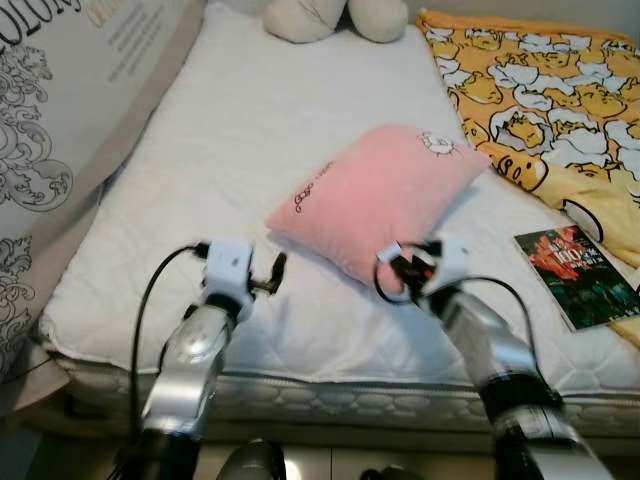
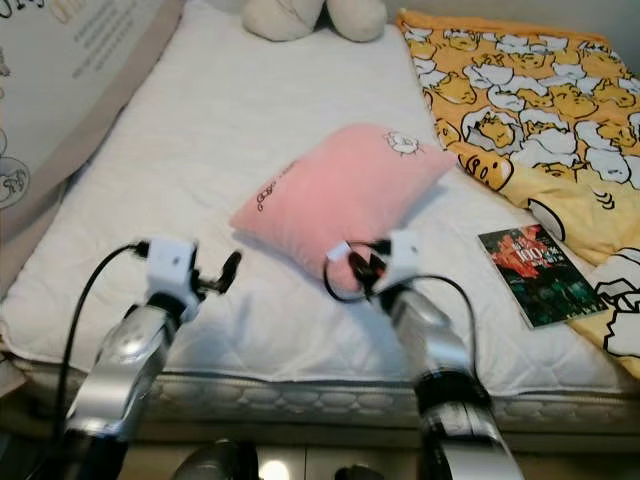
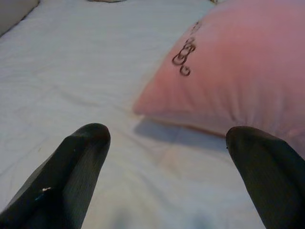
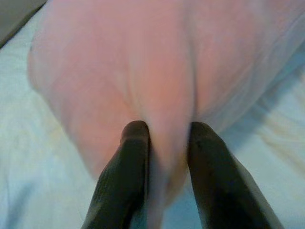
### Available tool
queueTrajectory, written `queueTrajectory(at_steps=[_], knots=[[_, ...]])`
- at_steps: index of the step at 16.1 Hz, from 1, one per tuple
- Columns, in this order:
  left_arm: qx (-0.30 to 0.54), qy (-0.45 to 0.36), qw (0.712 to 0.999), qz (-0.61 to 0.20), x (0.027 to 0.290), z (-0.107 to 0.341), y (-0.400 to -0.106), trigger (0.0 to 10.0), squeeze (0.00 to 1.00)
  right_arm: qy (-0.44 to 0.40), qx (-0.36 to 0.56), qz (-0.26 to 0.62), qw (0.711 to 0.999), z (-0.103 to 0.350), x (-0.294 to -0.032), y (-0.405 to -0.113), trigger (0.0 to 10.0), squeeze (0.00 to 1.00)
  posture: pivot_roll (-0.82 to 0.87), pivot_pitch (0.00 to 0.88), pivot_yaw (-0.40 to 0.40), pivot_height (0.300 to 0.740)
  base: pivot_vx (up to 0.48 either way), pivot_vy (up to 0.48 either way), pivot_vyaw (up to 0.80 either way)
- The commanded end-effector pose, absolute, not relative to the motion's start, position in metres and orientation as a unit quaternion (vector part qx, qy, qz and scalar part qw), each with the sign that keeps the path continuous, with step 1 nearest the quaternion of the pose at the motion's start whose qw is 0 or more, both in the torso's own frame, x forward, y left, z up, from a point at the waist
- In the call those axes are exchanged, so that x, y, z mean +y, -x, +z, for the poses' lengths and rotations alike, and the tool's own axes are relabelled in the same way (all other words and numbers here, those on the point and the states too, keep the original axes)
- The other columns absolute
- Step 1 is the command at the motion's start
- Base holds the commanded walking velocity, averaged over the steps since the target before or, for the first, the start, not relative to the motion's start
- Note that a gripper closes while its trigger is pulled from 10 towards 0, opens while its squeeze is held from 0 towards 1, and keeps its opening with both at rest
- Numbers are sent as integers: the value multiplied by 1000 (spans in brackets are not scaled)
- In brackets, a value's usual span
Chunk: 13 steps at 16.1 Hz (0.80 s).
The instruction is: Clean up the room
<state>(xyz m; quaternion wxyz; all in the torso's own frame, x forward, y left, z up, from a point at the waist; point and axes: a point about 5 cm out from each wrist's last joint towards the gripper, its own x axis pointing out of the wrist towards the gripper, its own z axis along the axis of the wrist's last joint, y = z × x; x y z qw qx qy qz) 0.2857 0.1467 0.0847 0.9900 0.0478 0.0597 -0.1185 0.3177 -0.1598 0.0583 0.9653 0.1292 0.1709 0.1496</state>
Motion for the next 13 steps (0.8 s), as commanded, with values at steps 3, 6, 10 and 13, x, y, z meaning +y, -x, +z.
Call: queueTrajectory(at_steps=[3,6,10,13], knots=[[22,-61,978,-198,129,94,-279,10000,0,-59,156,159,973,68,-190,-302,0,0,37,38,-3,727,0,0,0],[12,-44,976,-211,120,101,-283,10000,0,6,152,159,976,83,-220,-301,0,0,33,35,-2,727,0,0,0],[29,-22,977,-212,120,96,-282,10000,0,15,155,143,977,96,-241,-304,0,0,31,34,-10,727,0,0,0],[38,-26,978,-205,123,92,-282,10000,0,-113,151,144,971,80,-195,-310,10000,1000,46,33,-13,727,0,0,0]])
